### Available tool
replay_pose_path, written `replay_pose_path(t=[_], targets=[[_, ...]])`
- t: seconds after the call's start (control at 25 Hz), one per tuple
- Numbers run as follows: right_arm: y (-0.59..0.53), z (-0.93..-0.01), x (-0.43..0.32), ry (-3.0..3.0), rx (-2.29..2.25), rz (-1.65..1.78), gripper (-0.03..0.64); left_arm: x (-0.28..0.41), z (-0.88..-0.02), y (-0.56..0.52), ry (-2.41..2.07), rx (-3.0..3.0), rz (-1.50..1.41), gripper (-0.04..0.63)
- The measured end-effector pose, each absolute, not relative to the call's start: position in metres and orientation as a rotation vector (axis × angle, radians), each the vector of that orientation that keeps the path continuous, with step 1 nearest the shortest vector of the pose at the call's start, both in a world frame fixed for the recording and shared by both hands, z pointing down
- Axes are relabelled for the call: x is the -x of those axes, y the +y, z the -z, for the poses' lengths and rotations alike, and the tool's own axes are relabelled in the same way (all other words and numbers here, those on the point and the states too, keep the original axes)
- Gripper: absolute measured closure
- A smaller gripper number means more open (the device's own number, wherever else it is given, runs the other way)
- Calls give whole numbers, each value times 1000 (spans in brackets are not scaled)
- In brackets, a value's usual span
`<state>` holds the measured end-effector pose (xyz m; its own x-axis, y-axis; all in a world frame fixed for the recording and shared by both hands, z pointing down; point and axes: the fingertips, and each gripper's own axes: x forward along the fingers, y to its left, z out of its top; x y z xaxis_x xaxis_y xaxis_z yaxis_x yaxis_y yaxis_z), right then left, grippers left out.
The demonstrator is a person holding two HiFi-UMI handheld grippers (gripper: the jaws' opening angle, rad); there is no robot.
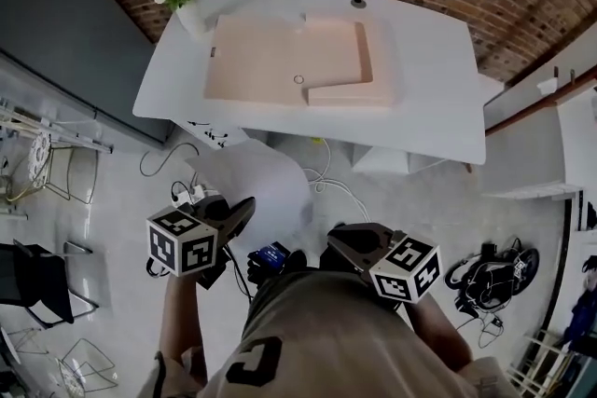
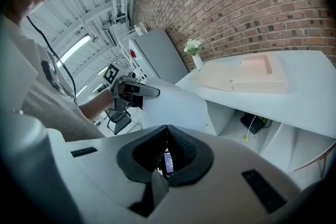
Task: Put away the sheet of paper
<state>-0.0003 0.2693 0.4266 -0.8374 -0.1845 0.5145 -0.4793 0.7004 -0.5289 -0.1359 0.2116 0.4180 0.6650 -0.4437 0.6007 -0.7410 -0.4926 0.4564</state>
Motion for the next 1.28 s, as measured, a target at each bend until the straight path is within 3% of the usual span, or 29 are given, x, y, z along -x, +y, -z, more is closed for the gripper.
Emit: replay_pose_path(t=[1.28], targets=[[201, -429, -92, -2567, -371, -990, 594, 54, -390, 149, -1094, -2155, -622, 581]])
